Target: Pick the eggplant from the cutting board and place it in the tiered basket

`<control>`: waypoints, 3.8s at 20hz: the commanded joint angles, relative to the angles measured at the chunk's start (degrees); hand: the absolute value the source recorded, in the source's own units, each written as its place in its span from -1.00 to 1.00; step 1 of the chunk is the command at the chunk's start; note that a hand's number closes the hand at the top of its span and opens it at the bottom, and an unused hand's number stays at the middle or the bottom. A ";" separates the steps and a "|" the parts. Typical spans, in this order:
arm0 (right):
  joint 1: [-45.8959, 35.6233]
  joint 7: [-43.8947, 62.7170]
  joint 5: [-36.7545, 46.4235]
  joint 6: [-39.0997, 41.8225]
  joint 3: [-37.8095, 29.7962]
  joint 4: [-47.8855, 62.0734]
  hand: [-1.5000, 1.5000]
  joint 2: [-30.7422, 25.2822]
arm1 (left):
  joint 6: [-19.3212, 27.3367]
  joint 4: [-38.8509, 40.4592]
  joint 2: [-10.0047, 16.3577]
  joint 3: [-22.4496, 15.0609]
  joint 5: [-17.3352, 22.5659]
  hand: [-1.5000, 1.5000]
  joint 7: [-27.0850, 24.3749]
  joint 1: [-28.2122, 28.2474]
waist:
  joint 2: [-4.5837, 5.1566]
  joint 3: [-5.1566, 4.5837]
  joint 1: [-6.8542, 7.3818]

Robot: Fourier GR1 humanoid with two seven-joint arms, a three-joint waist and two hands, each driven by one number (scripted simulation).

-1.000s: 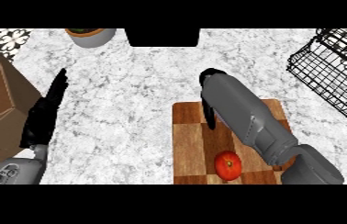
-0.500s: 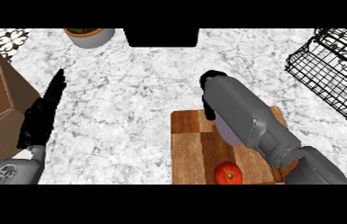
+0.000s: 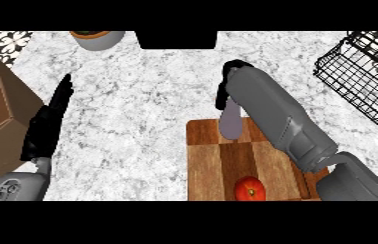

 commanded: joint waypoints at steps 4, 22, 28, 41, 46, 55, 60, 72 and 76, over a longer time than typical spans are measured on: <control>-7.25 -0.80 4.89 -32.68 -5.37 0.69 1.00 -13.88 | -0.27 -0.19 0.50 0.52 0.26 0.00 0.08 0.46 | 0.49 0.53 -0.40; -24.40 8.28 29.94 -67.97 4.77 16.86 1.00 -20.95 | -1.53 -0.33 -0.65 -1.03 -0.87 0.00 1.30 -3.16 | 1.76 0.17 3.66; -23.60 1.89 26.16 -69.48 -0.31 16.42 1.00 -23.69 | -1.40 1.68 -1.08 0.26 -1.33 0.00 -1.06 -1.68 | 1.34 0.25 2.28; -18.16 -3.06 33.57 -57.45 5.16 21.42 1.00 -31.79 | -1.55 1.24 -2.30 0.59 -2.12 0.00 -1.10 -1.71 | 2.00 0.22 2.96; -16.77 -4.42 34.78 -55.14 5.68 21.47 1.00 -35.42 | -3.64 5.38 -2.06 1.84 -1.27 0.00 -4.19 -2.41 | 1.81 0.24 2.20; -13.07 -16.41 30.69 -51.61 -0.05 19.28 1.00 -40.71 | -2.64 0.19 -2.68 2.39 -2.34 0.00 1.20 -2.24 | 0.97 0.31 1.37; -5.07 -19.10 26.00 -59.75 -5.51 18.29 1.00 -38.61 | -4.45 5.15 -2.50 4.01 -1.54 0.00 -1.01 -4.57 | 1.26 0.33 1.06; -0.73 -22.14 16.84 -65.48 -16.78 15.24 -1.00 -41.89 | -4.35 0.87 -3.32 3.55 -3.12 0.00 2.24 -4.02 | 1.24 0.38 1.68; 0.28 -20.21 17.66 -73.08 -17.01 11.33 -1.00 -39.49 | -1.14 2.74 -6.22 1.99 -6.45 0.00 -1.57 -2.32 | 0.77 0.27 0.80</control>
